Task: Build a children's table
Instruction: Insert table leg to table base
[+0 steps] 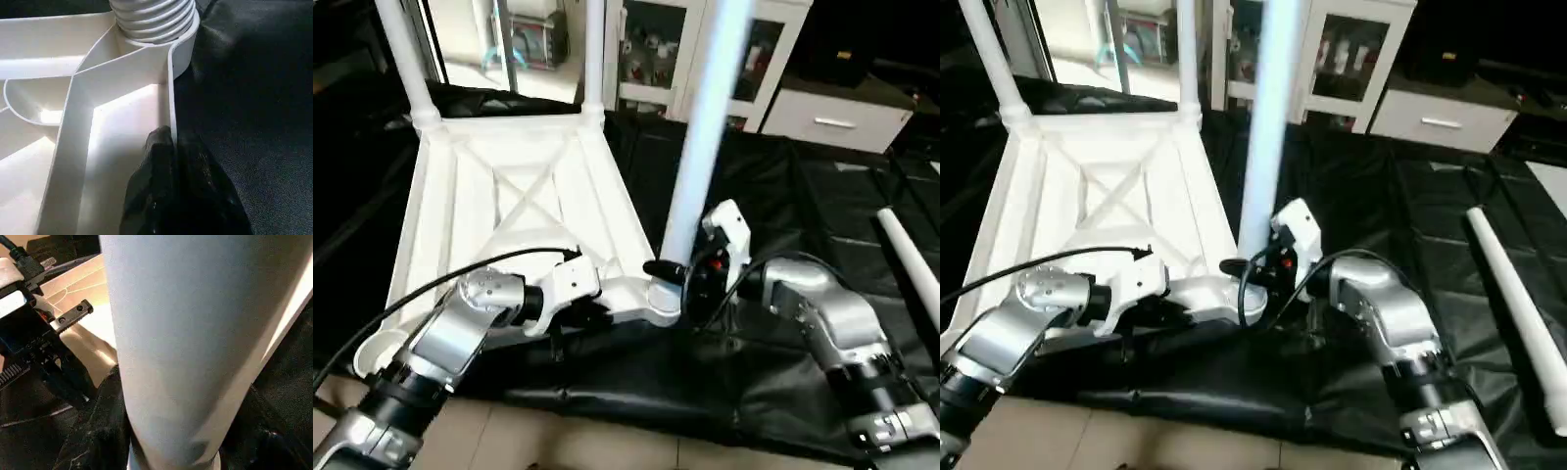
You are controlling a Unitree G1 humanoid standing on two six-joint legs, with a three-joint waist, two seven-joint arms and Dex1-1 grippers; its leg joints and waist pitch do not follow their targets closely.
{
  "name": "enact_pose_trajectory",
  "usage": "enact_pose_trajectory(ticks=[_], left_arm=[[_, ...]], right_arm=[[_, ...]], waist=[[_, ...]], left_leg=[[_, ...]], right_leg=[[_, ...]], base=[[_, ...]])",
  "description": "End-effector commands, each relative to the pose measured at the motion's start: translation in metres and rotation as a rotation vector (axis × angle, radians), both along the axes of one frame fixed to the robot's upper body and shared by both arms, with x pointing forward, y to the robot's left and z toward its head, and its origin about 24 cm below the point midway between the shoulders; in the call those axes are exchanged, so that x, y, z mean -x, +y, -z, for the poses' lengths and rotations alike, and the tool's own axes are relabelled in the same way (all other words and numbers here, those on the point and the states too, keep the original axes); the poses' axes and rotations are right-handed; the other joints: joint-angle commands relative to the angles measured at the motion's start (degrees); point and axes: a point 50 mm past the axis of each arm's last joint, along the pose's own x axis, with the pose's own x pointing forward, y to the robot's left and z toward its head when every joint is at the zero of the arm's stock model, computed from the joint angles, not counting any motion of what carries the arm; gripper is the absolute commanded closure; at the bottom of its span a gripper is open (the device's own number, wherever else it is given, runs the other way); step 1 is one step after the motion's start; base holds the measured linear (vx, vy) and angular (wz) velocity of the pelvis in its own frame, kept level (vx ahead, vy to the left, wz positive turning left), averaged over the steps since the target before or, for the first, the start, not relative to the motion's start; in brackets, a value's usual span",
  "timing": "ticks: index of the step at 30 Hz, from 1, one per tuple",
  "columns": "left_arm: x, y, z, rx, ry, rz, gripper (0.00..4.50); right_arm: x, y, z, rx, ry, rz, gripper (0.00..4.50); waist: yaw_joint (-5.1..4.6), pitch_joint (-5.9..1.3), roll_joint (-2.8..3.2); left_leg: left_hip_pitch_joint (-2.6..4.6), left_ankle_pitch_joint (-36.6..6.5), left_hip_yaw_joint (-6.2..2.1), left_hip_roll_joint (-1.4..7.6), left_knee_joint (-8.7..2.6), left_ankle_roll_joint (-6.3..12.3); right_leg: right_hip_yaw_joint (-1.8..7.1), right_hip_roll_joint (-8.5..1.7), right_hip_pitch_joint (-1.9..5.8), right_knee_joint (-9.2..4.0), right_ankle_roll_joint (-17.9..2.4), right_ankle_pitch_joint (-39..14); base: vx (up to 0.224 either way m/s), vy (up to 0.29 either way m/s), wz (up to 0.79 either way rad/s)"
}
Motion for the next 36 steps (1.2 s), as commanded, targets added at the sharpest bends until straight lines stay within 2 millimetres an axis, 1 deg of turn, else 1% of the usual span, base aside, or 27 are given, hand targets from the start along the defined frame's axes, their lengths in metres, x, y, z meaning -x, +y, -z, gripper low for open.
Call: enact_pose_trajectory(ticks=[1, 3, 4, 5, 7, 13, 17, 19, 22, 23, 25, 26, 28, 31, 32, 34, 36], left_arm=[[0.007, -0.001, 0.014, -0.041, 0.063, 0.034, 4.48], [0.007, 0.000, 0.014, -0.043, 0.062, 0.035, 4.48], [0.007, 0.000, 0.014, -0.044, 0.063, 0.035, 4.48], [0.007, 0.000, 0.014, -0.046, 0.063, 0.035, 4.48], [0.008, 0.001, 0.014, -0.049, 0.065, 0.035, 4.48], [0.007, 0.002, 0.014, -0.051, 0.067, 0.035, 4.48], [0.007, 0.003, 0.014, -0.052, 0.067, 0.032, 4.48], [0.006, 0.003, 0.014, -0.053, 0.066, 0.031, 4.48], [0.006, 0.004, 0.014, -0.054, 0.066, 0.030, 4.48], [0.006, 0.004, 0.014, -0.055, 0.065, 0.028, 4.48], [0.006, 0.004, 0.014, -0.054, 0.062, 0.026, 4.48], [0.006, 0.004, 0.014, -0.054, 0.062, 0.026, 4.48], [0.006, 0.004, 0.013, -0.052, 0.061, 0.023, 4.48], [0.006, 0.004, 0.013, -0.049, 0.060, 0.019, 4.48], [0.005, 0.004, 0.013, -0.047, 0.058, 0.015, 4.48], [0.005, 0.004, 0.013, -0.047, 0.058, 0.014, 4.48], [0.005, 0.004, 0.013, -0.046, 0.057, 0.011, 4.48]], right_arm=[[-0.001, 0.003, 0.004, 0.037, 0.003, -0.010, 2.61], [-0.002, 0.005, 0.007, 0.044, 0.008, -0.016, 2.61], [-0.003, 0.006, 0.007, 0.044, 0.011, -0.017, 2.61], [-0.004, 0.007, 0.008, 0.044, 0.015, -0.019, 2.61], [-0.004, 0.008, 0.009, 0.048, 0.019, -0.028, 2.61], [-0.006, 0.007, 0.009, 0.038, 0.024, -0.022, 2.61], [-0.008, -0.002, 0.012, 0.006, 0.045, 0.035, 2.61], [-0.007, -0.005, 0.013, -0.004, 0.052, 0.050, 2.61], [-0.006, -0.009, 0.015, -0.014, 0.061, 0.066, 2.61], [-0.005, -0.012, 0.017, -0.025, 0.064, 0.082, 2.61], [-0.005, -0.016, 0.019, -0.060, 0.062, 0.120, 2.61], [-0.005, -0.016, 0.019, -0.061, 0.062, 0.121, 2.61], [-0.004, -0.019, 0.020, -0.092, 0.057, 0.149, 2.61], [0.001, -0.019, 0.023, -0.136, 0.055, 0.156, 2.61], [0.007, -0.018, 0.026, -0.166, 0.057, 0.148, 2.61], [0.009, -0.018, 0.027, -0.172, 0.056, 0.144, 2.61], [0.011, -0.019, 0.029, -0.178, 0.049, 0.148, 2.61]], waist=[[0.26, -2.96, 0.35], [0.07, -2.97, 0.37], [0.03, -2.95, 0.24], [-0.02, -2.99, 0.37], [-0.12, -3.03, 0.19], [-0.18, -3.10, 0.18], [-0.17, -3.08, 0.13], [-0.14, -3.10, 0.23], [-0.08, -3.10, 0.18], [-0.11, -3.10, 0.07], [0.02, -3.07, 0.16], [0.04, -3.13, 0.06], [0.05, -3.03, 0.14], [0.10, -3.02, 0.10], [0.11, -3.03, 0.01], [0.27, -3.07, 0.05], [0.27, -3.04, 0.05]], left_leg=[[0.24, -4.60, -1.31, 4.07, -4.64, 1.33], [0.23, -5.51, -1.41, 4.07, -4.75, 0.88], [0.23, -5.81, -1.40, 4.10, -4.75, 0.77], [0.21, -6.12, -1.46, 4.13, -4.82, 0.47], [0.18, -6.60, -1.47, 4.11, -4.84, 0.26], [0.16, -6.63, -1.48, 4.12, -4.85, 0.28], [0.18, -7.30, -1.51, 4.16, -4.90, 0.15], [0.22, -7.22, -1.53, 4.18, -4.92, 0.11], [0.19, -7.08, -1.46, 4.15, -4.89, 0.24], [0.16, -7.04, -1.48, 4.16, -4.90, 0.27], [0.22, -7.24, -1.45, 4.23, -4.94, 0.26], [0.23, -7.15, -1.43, 4.23, -4.92, 0.26], [0.20, -7.44, -1.46, 4.25, -5.01, 0.22], [0.22, -7.85, -1.46, 4.27, -5.05, 0.21], [0.18, -7.75, -1.49, 4.26, -5.07, 0.24], [0.20, -6.95, -1.45, 4.29, -5.07, 0.47], [0.17, -6.92, -1.46, 4.27, -5.16, 0.57]], right_leg=[[3.13, -5.55, 2.78, -4.13, -12.94, -8.28], [3.08, -5.53, 2.71, -4.22, -12.67, -9.43], [3.10, -5.55, 2.69, -4.28, -12.57, -9.79], [3.08, -5.53, 2.65, -4.26, -12.36, -9.89], [3.05, -5.48, 2.67, -4.29, -12.11, -10.05], [3.07, -5.45, 2.64, -4.25, -12.40, -9.25], [3.10, -5.52, 2.62, -4.37, -12.36, -10.09], [3.08, -5.50, 2.58, -4.33, -12.40, -9.91], [3.08, -5.52, 2.59, -4.37, -12.47, -9.53], [3.06, -5.50, 2.61, -4.35, -12.44, -9.61], [3.07, -5.54, 2.49, -4.41, -12.38, -9.84], [3.06, -5.55, 2.51, -4.38, -12.35, -9.70], [3.05, -5.55, 2.48, -4.42, -12.43, -10.00], [3.10, -5.62, 2.46, -4.53, -12.18, -10.70], [3.06, -5.62, 2.50, -4.52, -12.16, -10.77], [3.04, -5.57, 2.48, -4.44, -11.99, -9.60], [2.97, -5.52, 2.47, -4.44, -12.05, -9.70]], base=[[0.000, 0.000, 0.00], [0.000, 0.000, 0.00], [0.000, 0.000, 0.00], [0.000, 0.000, 0.00], [0.000, 0.000, 0.00], [0.000, 0.000, 0.00], [0.000, 0.000, 0.00], [0.000, 0.000, 0.00], [0.000, 0.000, 0.00], [0.000, 0.000, 0.00], [0.000, 0.000, 0.00], [0.000, 0.000, 0.00], [0.000, 0.000, 0.00], [0.000, 0.000, 0.00], [0.000, 0.000, 0.00], [0.000, 0.000, 0.00], [0.000, 0.000, 0.00]])
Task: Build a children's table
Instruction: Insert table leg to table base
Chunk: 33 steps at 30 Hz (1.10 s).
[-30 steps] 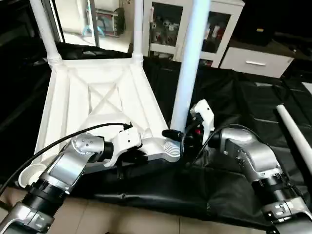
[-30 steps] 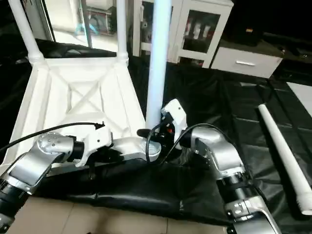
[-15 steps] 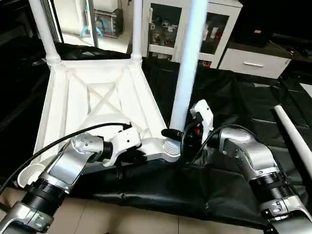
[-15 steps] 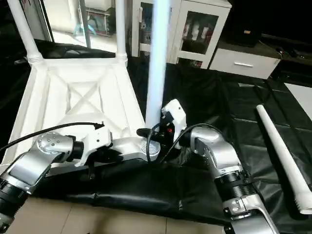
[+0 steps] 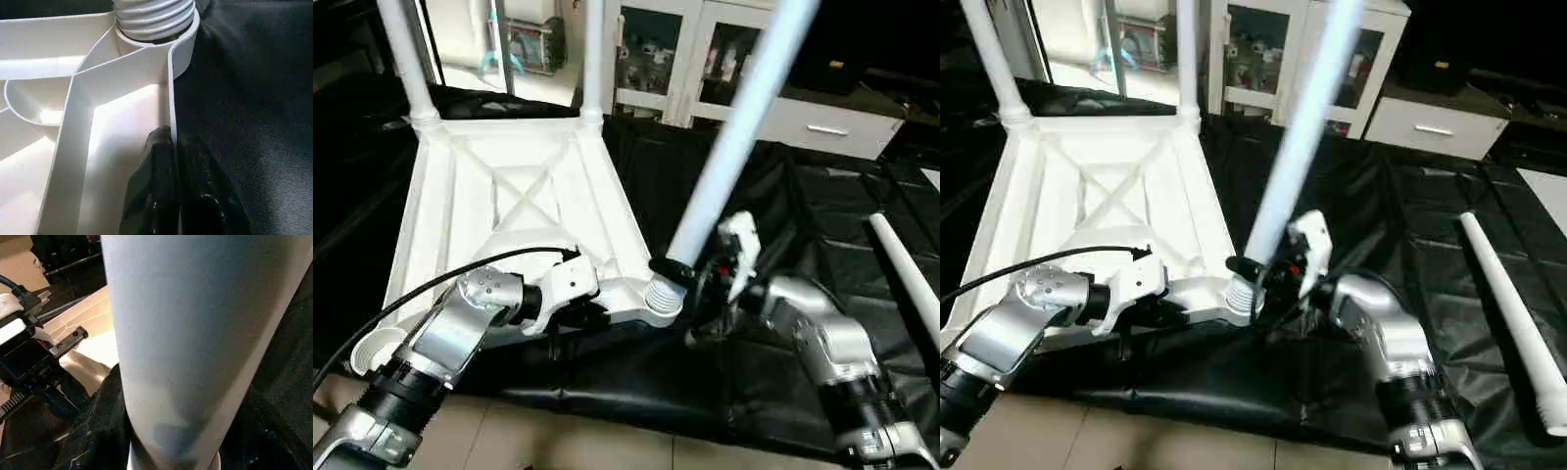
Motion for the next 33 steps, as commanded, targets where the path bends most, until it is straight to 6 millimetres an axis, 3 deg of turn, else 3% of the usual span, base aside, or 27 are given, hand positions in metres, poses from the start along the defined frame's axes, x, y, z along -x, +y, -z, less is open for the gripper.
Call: enact_pose_trajectory(ticks=[1, 11, 15, 21, 27, 33], left_arm=[[0.006, 0.003, 0.012, -0.034, 0.051, 0.002, 4.48], [0.005, 0.005, 0.012, -0.035, 0.047, -0.015, 4.48], [0.005, 0.007, 0.012, -0.037, 0.047, -0.021, 4.48], [0.005, 0.008, 0.011, -0.040, 0.047, -0.024, 4.48], [0.005, 0.009, 0.011, -0.040, 0.049, -0.028, 4.48], [0.004, 0.010, 0.010, -0.041, 0.048, -0.029, 4.48]], right_arm=[[0.006, -0.008, 0.009, 0.014, 0.011, 0.043, 2.61], [0.019, -0.003, 0.015, 0.038, -0.075, 0.029, 2.61], [0.025, 0.001, 0.021, 0.149, -0.093, -0.020, 2.61], [0.030, 0.005, 0.036, 0.302, -0.014, -0.142, 2.61], [0.028, 0.005, 0.039, 0.284, 0.049, -0.125, 2.61], [0.020, 0.000, 0.039, 0.285, 0.059, -0.054, 2.61]], waist=[[0.35, -2.56, 0.28], [0.53, -2.43, 0.15], [0.47, -2.37, 0.19], [0.37, -2.20, 0.07], [0.36, -2.39, 0.13], [0.07, -1.84, 0.27]], left_leg=[[0.17, -7.37, -1.41, 4.09, -4.96, 0.94], [0.12, -7.98, -1.46, 4.16, -5.19, 1.22], [0.11, -7.97, -1.51, 4.12, -5.30, 1.19], [0.20, -10.73, -1.68, 4.18, -5.56, 0.47], [0.29, -10.43, -1.66, 4.11, -5.57, 0.48], [0.77, -16.31, -2.00, 4.25, -6.11, -1.04]], right_leg=[[3.18, -5.63, 2.44, -4.50, -11.75, -10.78], [3.24, -5.70, 2.25, -4.77, -10.62, -13.10], [3.20, -5.59, 2.21, -4.82, -10.13, -13.52], [3.31, -5.61, 2.04, -5.29, -8.96, -17.51], [3.34, -5.52, 2.12, -5.10, -9.47, -14.92], [3.34, -5.70, 1.75, -6.00, -8.38, -22.88]], base=[[0.000, 0.000, 0.00], [0.000, 0.000, 0.00], [0.000, 0.000, 0.00], [0.000, 0.000, 0.00], [0.000, 0.000, 0.00], [0.000, 0.000, 0.00]])
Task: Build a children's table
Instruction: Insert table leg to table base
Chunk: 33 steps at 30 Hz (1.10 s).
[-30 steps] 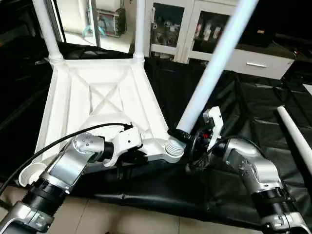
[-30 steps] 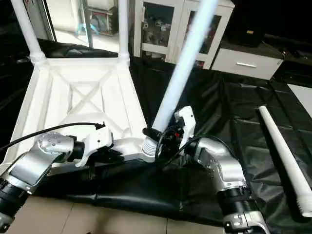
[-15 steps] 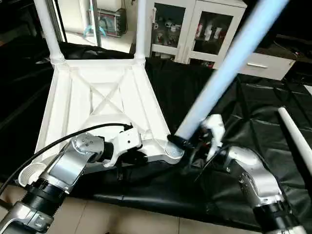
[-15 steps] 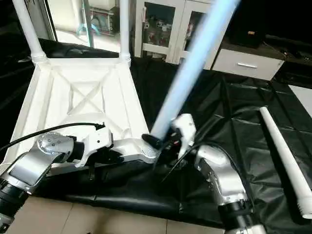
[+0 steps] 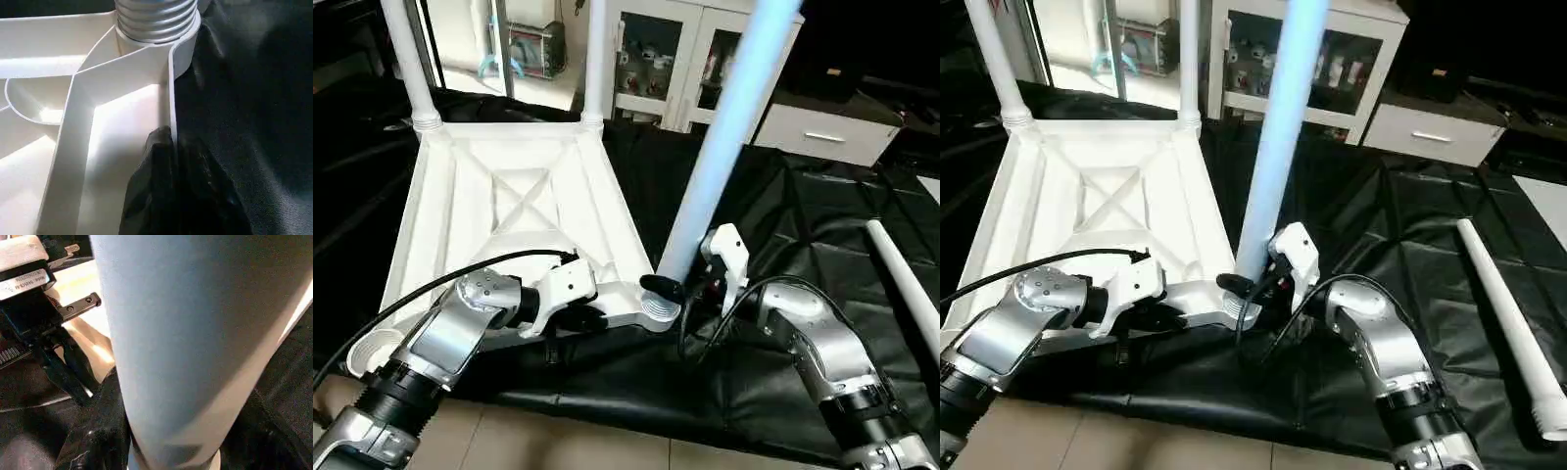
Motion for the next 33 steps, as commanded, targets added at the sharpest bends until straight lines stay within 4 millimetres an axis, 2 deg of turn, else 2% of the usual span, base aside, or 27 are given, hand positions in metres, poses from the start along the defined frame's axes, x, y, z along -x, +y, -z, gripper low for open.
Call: enact_pose_trajectory(ticks=[1, 7, 8, 15, 18, 20, 21, 22, 23, 24, 25, 26, 27, 29, 31, 32, 33], left_arm=[[0.002, 0.006, 0.006, -0.032, 0.025, -0.020, 4.48], [0.001, 0.006, 0.006, -0.028, 0.025, -0.024, 4.50], [0.001, 0.006, 0.006, -0.028, 0.027, -0.024, 4.50], [0.001, 0.006, 0.006, -0.018, 0.027, -0.039, 4.50], [-0.003, -0.002, 0.004, 0.010, 0.029, -0.084, 4.50], [-0.012, -0.015, 0.002, 0.037, 0.014, -0.180, 4.50], [-0.017, -0.022, 0.001, 0.051, 0.008, -0.222, 4.50], [-0.021, -0.028, -0.001, 0.065, 0.000, -0.261, 4.50], [-0.025, -0.034, -0.002, 0.078, -0.012, -0.294, 4.50], [-0.034, -0.048, -0.005, 0.112, -0.027, -0.372, 4.50], [-0.038, -0.057, -0.007, 0.128, -0.032, -0.410, 4.50], [-0.043, -0.066, -0.009, 0.144, -0.046, -0.445, 4.50], [-0.047, -0.073, -0.012, 0.156, -0.062, -0.471, 4.50], [-0.052, -0.083, -0.017, 0.169, -0.087, -0.497, 4.50], [-0.056, -0.090, -0.023, 0.179, -0.109, -0.507, 4.50], [-0.058, -0.090, -0.025, 0.182, -0.115, -0.515, 4.50], [-0.058, -0.090, -0.025, 0.182, -0.115, -0.515, 4.50]], right_arm=[[0.011, -0.013, 0.036, 0.082, 0.167, 0.063, 2.61], [0.013, -0.011, 0.035, 0.050, 0.165, 0.057, 2.62], [0.013, -0.010, 0.035, 0.049, 0.162, 0.055, 2.62], [0.011, -0.009, 0.035, 0.068, 0.154, 0.073, 2.62], [0.001, -0.012, 0.045, 0.146, 0.155, 0.217, 2.62], [-0.013, -0.019, 0.055, 0.216, 0.167, 0.450, 2.62], [-0.018, -0.021, 0.058, 0.243, 0.166, 0.537, 2.62], [-0.022, -0.023, 0.059, 0.265, 0.165, 0.604, 2.62], [-0.024, -0.024, 0.060, 0.278, 0.165, 0.647, 2.62], [-0.031, -0.022, 0.061, 0.282, 0.169, 0.750, 2.63], [-0.034, -0.021, 0.060, 0.281, 0.171, 0.806, 2.63], [-0.038, -0.016, 0.059, 0.260, 0.183, 0.840, 2.63], [-0.041, -0.011, 0.057, 0.243, 0.190, 0.864, 2.63], [-0.046, -0.004, 0.054, 0.237, 0.185, 0.896, 2.63], [-0.051, 0.007, 0.047, 0.220, 0.167, 0.902, 2.63], [-0.054, 0.013, 0.045, 0.206, 0.162, 0.891, 2.63], [-0.054, 0.013, 0.045, 0.206, 0.162, 0.891, 2.63]], waist=[[0.13, -1.38, 0.90], [0.08, -1.46, 0.97], [0.08, -1.41, 1.16], [0.03, -1.29, 1.16], [-0.32, -1.09, 1.21], [-0.71, -0.97, 1.17], [-1.24, -0.89, 1.26], [-1.64, -0.93, 1.30], [-1.81, -1.23, 1.50], [-1.90, -1.29, 1.64], [-2.18, -1.14, 1.66], [-2.13, -1.12, 1.63], [-1.92, -1.69, 1.55], [-1.44, -1.65, 1.49], [-1.21, -1.90, 1.37], [-0.99, -2.02, 1.07], [-0.92, -2.06, 1.19]], left_leg=[[-0.08, -16.99, -2.12, 4.29, -5.49, -1.17], [-0.16, -16.19, -2.08, 4.31, -5.57, -1.03], [-0.13, -16.63, -2.10, 4.31, -5.62, -1.11], [-0.10, -17.79, -2.18, 4.34, -5.74, -1.28], [-0.20, -19.08, -2.38, 4.27, -5.86, -1.93], [-0.10, -20.04, -2.43, 4.19, -5.85, -2.50], [-0.06, -21.40, -2.74, 3.86, -5.72, -3.17], [-0.01, -22.53, -3.08, 3.91, -5.77, -3.69], [-0.09, -22.58, -3.31, 4.06, -5.90, -3.83], [-0.30, -22.44, -3.39, 4.15, -6.10, -3.84], [-0.33, -22.93, -3.30, 4.17, -6.24, -4.36], [0.02, -23.81, -3.27, 4.06, -6.21, -4.38], [0.55, -22.79, -2.82, 3.88, -5.81, -3.97], [-0.31, -16.59, -2.24, 3.88, -5.82, -2.40], [-0.23, -13.57, -1.86, 3.86, -5.57, -1.48], [-0.37, -11.86, -1.70, 3.81, -5.39, -0.61], [-0.39, -11.27, -1.67, 3.88, -5.34, -0.28]], right_leg=[[3.40, -5.78, 1.13, -5.74, -8.54, -23.43], [3.46, -5.71, 1.12, -5.65, -8.89, -21.08], [3.45, -5.69, 1.09, -5.67, -8.95, -21.33], [3.50, -5.75, 0.93, -5.92, -8.57, -23.24], [3.44, -5.86, 0.80, -6.12, -8.02, -26.49], [3.43, -6.00, 0.47, -6.29, -7.54, -29.29], [3.13, -6.01, 0.31, -6.76, -6.34, -33.68], [2.87, -6.18, 0.35, -7.07, -5.08, -36.35], [2.58, -6.19, 0.72, -7.14, -4.85, -34.31], [2.48, -6.08, 0.95, -6.98, -5.13, -32.09], [2.23, -5.80, 0.76, -6.90, -5.67, -28.88], [2.04, -5.72, 0.65, -7.13, -5.68, -28.73], [2.30, -5.91, 0.62, -6.96, -6.57, -25.68], [2.66, -5.97, 1.16, -6.50, -8.31, -17.60], [2.69, -5.93, 1.16, -6.07, -9.09, -14.08], [2.67, -5.96, 1.46, -5.81, -9.63, -12.32], [2.68, -6.06, 1.41, -5.72, -10.00, -11.88]], base=[[0.000, 0.000, 0.00], [0.000, 0.000, 0.00], [0.000, 0.000, 0.00], [0.000, 0.000, 0.00], [0.000, 0.000, 0.00], [0.000, 0.000, 0.00], [-0.054, 0.009, -0.09], [-0.054, 0.009, -0.09], [0.000, 0.000, 0.00], [-0.031, 0.050, -0.14], [-0.031, 0.050, -0.14], [0.000, 0.000, 0.00], [0.000, 0.000, 0.00], [0.000, 0.000, 0.00], [0.000, 0.000, 0.00], [0.050, -0.019, 0.03], [0.053, -0.033, 0.02]])
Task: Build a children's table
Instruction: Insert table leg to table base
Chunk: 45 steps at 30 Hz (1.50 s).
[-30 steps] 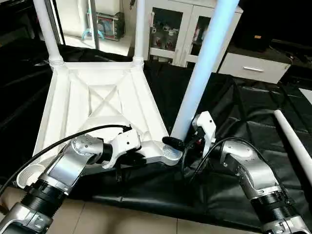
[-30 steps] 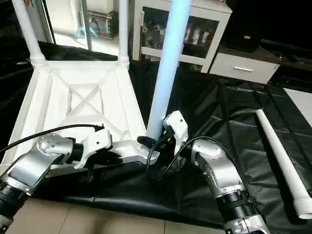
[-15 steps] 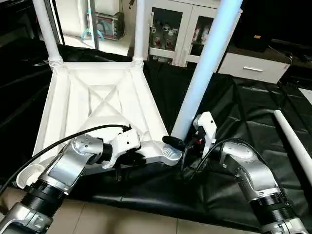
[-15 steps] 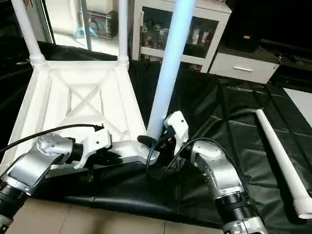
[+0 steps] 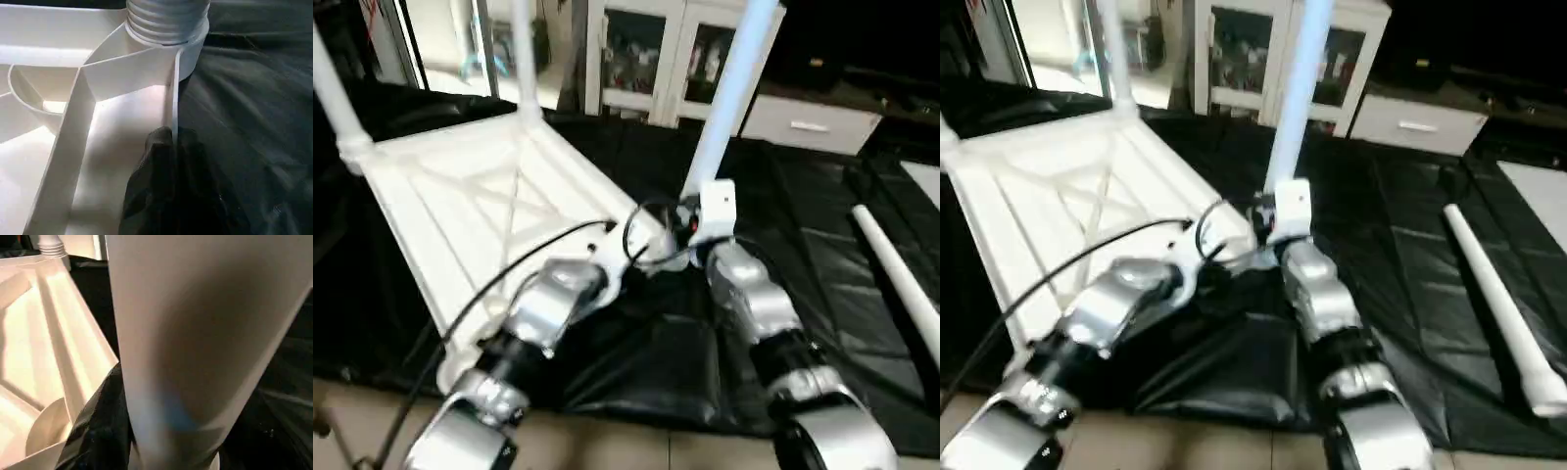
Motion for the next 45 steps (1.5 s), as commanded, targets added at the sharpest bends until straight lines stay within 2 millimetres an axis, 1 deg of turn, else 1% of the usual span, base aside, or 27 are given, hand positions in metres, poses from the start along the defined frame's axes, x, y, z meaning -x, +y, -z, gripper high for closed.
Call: enact_pose_trajectory(ticks=[1, 3, 4, 5, 7, 9, 10, 12, 14, 15, 16, 18, 19, 20, 24, 25, 26, 27, 30, 33, 34, 36, 37, 39, 41, 42, 45], left_arm=[[-0.011, -0.006, -0.029, 0.072, -0.103, -0.017, 4.50], [-0.012, -0.002, -0.027, 0.060, -0.098, -0.036, 4.50], [-0.012, 0.000, -0.026, 0.056, -0.095, -0.043, 4.50], [-0.012, 0.002, -0.025, 0.051, -0.093, -0.048, 4.50], [-0.013, 0.003, -0.024, 0.049, -0.090, -0.058, 4.50], [-0.013, 0.005, -0.024, 0.050, -0.087, -0.063, 4.50], [-0.013, 0.005, -0.023, 0.050, -0.086, -0.064, 4.50], [-0.013, 0.005, -0.023, 0.051, -0.084, -0.066, 4.50], [-0.012, 0.005, -0.023, 0.051, -0.082, -0.066, 4.50], [-0.012, 0.005, -0.023, 0.051, -0.081, -0.066, 4.50], [-0.012, 0.005, -0.022, 0.051, -0.080, -0.066, 4.50], [-0.012, 0.005, -0.022, 0.051, -0.078, -0.064, 4.50], [-0.012, 0.006, -0.022, 0.051, -0.076, -0.064, 4.50], [-0.012, 0.006, -0.021, 0.051, -0.075, -0.061, 4.50], [-0.012, 0.007, -0.021, 0.049, -0.073, -0.058, 4.50], [-0.012, 0.007, -0.021, 0.049, -0.073, -0.058, 4.50], [-0.012, 0.007, -0.021, 0.049, -0.072, -0.057, 4.50], [-0.012, 0.007, -0.021, 0.048, -0.072, -0.056, 4.50], [-0.012, 0.009, -0.020, 0.045, -0.070, -0.055, 4.50], [-0.012, 0.010, -0.020, 0.042, -0.070, -0.053, 4.50], [-0.012, 0.011, -0.019, 0.039, -0.070, -0.044, 4.50], [-0.012, 0.012, -0.019, 0.036, -0.070, -0.029, 4.50], [-0.010, 0.013, -0.018, 0.032, -0.064, -0.009, 4.50], [-0.009, 0.013, -0.017, 0.029, -0.060, 0.000, 4.50], [-0.006, 0.015, -0.013, 0.020, -0.047, 0.019, 4.50], [-0.006, 0.015, -0.013, 0.020, -0.046, 0.020, 4.50], [-0.004, 0.017, -0.011, 0.020, -0.038, 0.034, 4.50]], right_arm=[[0.017, -0.011, 0.050, 0.073, 0.215, 0.056, 2.63], [0.015, -0.006, 0.049, 0.070, 0.207, 0.055, 2.63], [0.014, -0.006, 0.049, 0.080, 0.201, 0.056, 2.63], [0.014, -0.005, 0.049, 0.084, 0.197, 0.055, 2.63], [0.014, -0.004, 0.049, 0.075, 0.197, 0.057, 2.63], [0.013, -0.003, 0.049, 0.068, 0.193, 0.045, 2.63], [0.013, -0.003, 0.049, 0.058, 0.192, 0.036, 2.63], [0.012, -0.002, 0.046, 0.053, 0.172, 0.021, 2.63], [0.011, 0.000, 0.043, 0.033, 0.155, 0.001, 2.63], [0.010, 0.001, 0.042, 0.028, 0.148, -0.005, 2.07], [0.009, 0.001, 0.040, 0.020, 0.135, -0.014, 1.93], [0.008, 0.001, 0.038, 0.014, 0.122, -0.025, 1.90], [0.007, 0.001, 0.035, 0.008, 0.111, -0.037, 1.72], [0.007, 0.001, 0.033, 0.009, 0.097, -0.049, 1.59], [0.006, 0.001, 0.025, -0.005, 0.054, -0.094, 1.28], [0.007, 0.000, 0.024, -0.005, 0.051, -0.095, 1.28], [0.007, -0.001, 0.022, 0.000, 0.036, -0.107, 1.14], [0.007, -0.002, 0.020, 0.001, 0.020, -0.120, 0.97], [0.011, -0.005, 0.014, -0.019, -0.015, -0.162, 0.82], [0.016, -0.007, 0.012, -0.033, -0.034, -0.192, 0.49], [0.023, -0.013, 0.008, -0.047, -0.058, -0.225, 0.43], [0.030, -0.021, 0.005, -0.062, -0.078, -0.245, 0.19], [0.034, -0.030, 0.001, -0.077, -0.095, -0.239, 0.10], [0.036, -0.034, -0.001, -0.080, -0.102, -0.236, 0.02], [0.040, -0.047, -0.006, -0.079, -0.124, -0.275, 0.02], [0.040, -0.048, -0.007, -0.080, -0.125, -0.279, 0.02], [0.045, -0.059, -0.012, -0.075, -0.126, -0.344, 0.02]], waist=[[0.33, -2.66, 0.27], [0.47, -3.05, 0.30], [0.53, -3.21, 0.28], [0.64, -3.30, 0.12], [0.63, -3.10, 0.13], [0.60, -2.84, 0.27], [0.54, -2.78, 0.36], [0.48, -2.72, 0.36], [0.47, -2.80, 0.56], [0.41, -2.84, 0.44], [0.45, -2.88, 0.41], [0.42, -2.89, 0.49], [0.54, -3.08, 0.29], [0.52, -2.87, 0.34], [0.68, -2.85, 0.48], [0.64, -2.88, 0.38], [0.61, -2.90, 0.52], [0.63, -2.88, 0.47], [0.81, -2.89, 0.49], [0.77, -2.88, 0.37], [0.92, -2.72, 0.37], [1.14, -2.76, 0.27], [1.11, -2.71, 0.22], [1.13, -2.68, 0.32], [1.09, -2.56, 0.80], [1.07, -2.54, 0.62], [1.43, -2.62, 0.64]], left_leg=[[-0.41, -9.68, -1.45, 3.78, -5.07, 0.27], [-0.50, -5.86, -1.28, 3.81, -4.85, 1.00], [-0.72, -3.08, -1.16, 3.69, -4.68, 1.80], [-0.78, -0.51, -1.05, 3.63, -4.45, 2.82], [-0.82, -0.13, -0.92, 3.67, -4.43, 4.14], [-0.69, -3.17, -0.96, 3.90, -4.63, 3.79], [-0.54, -5.47, -0.97, 3.99, -4.71, 2.94], [-0.54, -6.90, -1.07, 4.06, -4.86, 1.92], [-0.48, -6.75, -1.08, 4.05, -4.84, 1.42], [-0.59, -6.04, -1.07, 4.04, -4.82, 1.47], [-0.62, -5.45, -1.02, 4.01, -4.75, 1.72], [-0.64, -4.91, -0.95, 3.91, -4.67, 2.22], [-0.72, -3.90, -0.95, 3.98, -4.50, 2.47], [-0.76, -3.80, -0.92, 3.94, -4.56, 3.09], [-0.67, -4.09, -0.86, 4.02, -4.49, 3.28], [-0.80, -3.55, -0.93, 4.04, -4.51, 3.45], [-0.71, -3.49, -0.95, 4.09, -4.53, 3.52], [-0.70, -3.57, -0.90, 4.06, -4.48, 3.54], [-0.71, -3.46, -0.96, 4.12, -4.50, 3.67], [-0.69, -3.22, -0.92, 4.08, -4.42, 4.06], [-0.77, -3.30, -0.89, 4.00, -4.44, 4.40], [-0.92, -2.64, -1.07, 4.13, -4.51, 5.02], [-0.87, -3.24, -1.07, 4.15, -4.55, 5.14], [-0.74, -4.16, -1.02, 4.18, -4.52, 4.89], [-0.61, -5.62, -1.00, 4.13, -4.55, 4.06], [-0.68, -5.78, -0.95, 4.09, -4.52, 4.12], [-0.78, -3.92, -0.96, 4.14, -4.35, 4.77]], right_leg=[[3.45, -5.78, 1.76, -3.91, -9.74, -12.42], [3.34, -5.69, 1.99, -3.31, -10.69, -8.00], [3.34, -5.60, 2.32, -2.85, -11.39, -4.20], [3.34, -5.49, 2.37, -2.41, -12.00, -0.46], [3.23, -5.41, 2.25, -2.38, -12.78, 0.81], [3.16, -5.50, 2.08, -2.86, -12.68, -3.71], [3.17, -5.54, 1.93, -3.16, -12.26, -7.02], [3.17, -5.46, 1.89, -3.33, -11.44, -9.47], [3.19, -5.40, 1.84, -3.23, -11.19, -8.93], [3.20, -5.34, 1.93, -3.09, -11.32, -7.53], [3.21, -5.39, 2.00, -2.97, -11.60, -6.29], [3.22, -5.34, 2.04, -2.95, -12.26, -5.53], [3.27, -5.54, 2.26, -2.67, -12.52, -4.12], [3.20, -5.36, 2.14, -2.80, -12.70, -4.30], [3.22, -5.47, 2.14, -2.92, -12.89, -5.20], [3.23, -5.44, 2.29, -2.78, -12.87, -4.68], [3.19, -5.47, 2.21, -2.81, -13.04, -4.76], [3.20, -5.46, 2.19, -2.88, -13.06, -4.90], [3.20, -5.50, 2.29, -2.90, -12.90, -5.17], [3.22, -5.46, 2.26, -2.86, -13.24, -4.63], [3.25, -5.33, 2.37, -3.10, -12.97, -4.71], [3.25, -5.44, 2.60, -2.88, -12.33, -3.98], [3.21, -5.44, 2.49, -3.11, -12.00, -5.15], [3.27, -5.51, 2.30, -3.28, -11.99, -6.89], [3.29, -5.46, 2.06, -3.59, -12.00, -9.68], [3.26, -5.35, 2.14, -3.67, -11.95, -9.82], [3.30, -5.33, 2.28, -3.26, -12.32, -7.30]], base=[[0.053, -0.033, 0.02], [0.000, 0.000, 0.00], [0.000, 0.000, 0.00], [0.000, 0.000, 0.00], [0.000, 0.000, 0.00], [0.000, 0.000, 0.00], [0.000, 0.000, 0.00], [0.000, 0.000, 0.00], [0.000, 0.000, 0.00], [0.000, 0.000, 0.00], [0.000, 0.000, 0.00], [0.000, 0.000, 0.00], [0.000, 0.000, 0.00], [0.000, 0.000, 0.00], [0.000, 0.000, 0.00], [0.000, 0.000, 0.00], [0.000, 0.000, 0.00], [0.000, 0.000, 0.00], [0.000, 0.000, 0.00], [0.000, 0.000, 0.00], [0.000, 0.000, 0.00], [0.000, 0.000, 0.00], [0.000, 0.000, 0.00], [0.000, 0.000, 0.00], [0.000, 0.000, 0.00], [0.000, 0.000, 0.00], [0.000, 0.000, 0.00]])
